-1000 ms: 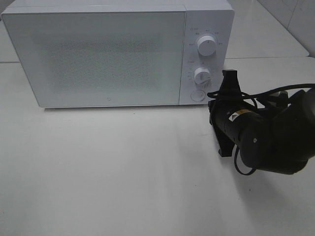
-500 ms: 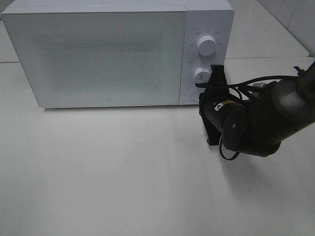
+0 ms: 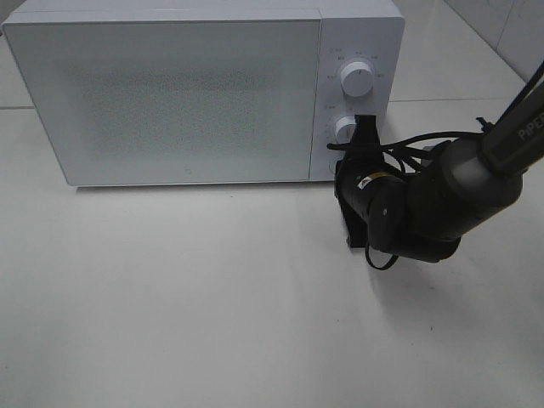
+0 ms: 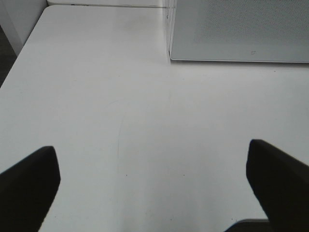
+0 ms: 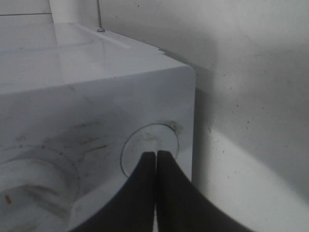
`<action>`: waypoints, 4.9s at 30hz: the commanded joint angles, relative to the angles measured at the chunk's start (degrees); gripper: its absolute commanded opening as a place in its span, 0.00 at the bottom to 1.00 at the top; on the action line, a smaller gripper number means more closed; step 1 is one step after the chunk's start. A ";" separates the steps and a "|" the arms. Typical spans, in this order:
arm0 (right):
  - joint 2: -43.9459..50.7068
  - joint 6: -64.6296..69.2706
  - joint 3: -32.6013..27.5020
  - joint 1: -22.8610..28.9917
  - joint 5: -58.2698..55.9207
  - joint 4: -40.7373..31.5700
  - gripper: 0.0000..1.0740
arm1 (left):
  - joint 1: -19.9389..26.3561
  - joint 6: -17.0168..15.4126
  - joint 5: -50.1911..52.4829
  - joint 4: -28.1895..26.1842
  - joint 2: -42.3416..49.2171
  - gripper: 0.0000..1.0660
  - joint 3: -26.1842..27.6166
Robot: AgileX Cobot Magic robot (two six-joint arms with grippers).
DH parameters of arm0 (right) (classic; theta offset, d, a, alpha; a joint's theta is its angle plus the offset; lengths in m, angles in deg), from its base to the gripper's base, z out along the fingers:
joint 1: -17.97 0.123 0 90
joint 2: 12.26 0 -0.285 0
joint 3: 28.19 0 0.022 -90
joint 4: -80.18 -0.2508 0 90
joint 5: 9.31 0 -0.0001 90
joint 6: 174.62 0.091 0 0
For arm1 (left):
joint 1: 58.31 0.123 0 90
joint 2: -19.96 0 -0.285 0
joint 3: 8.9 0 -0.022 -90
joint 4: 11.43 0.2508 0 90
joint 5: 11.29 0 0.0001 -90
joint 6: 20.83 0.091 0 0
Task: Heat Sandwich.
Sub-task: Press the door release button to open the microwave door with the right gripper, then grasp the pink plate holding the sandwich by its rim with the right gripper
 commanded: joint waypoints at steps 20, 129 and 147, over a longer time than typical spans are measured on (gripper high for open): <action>-1.95 -3.04 6.59 -0.52 6.65 -0.86 0.01 | 0.17 0.11 0.57 0.00 0.34 0.92 -0.06; 38.27 -73.40 -4.30 2.81 -74.94 16.16 0.07 | 0.17 0.11 0.57 0.00 0.34 0.92 -0.06; 38.27 -125.25 4.87 2.81 -103.88 25.78 0.09 | 0.17 0.11 0.57 0.00 0.34 0.92 -0.06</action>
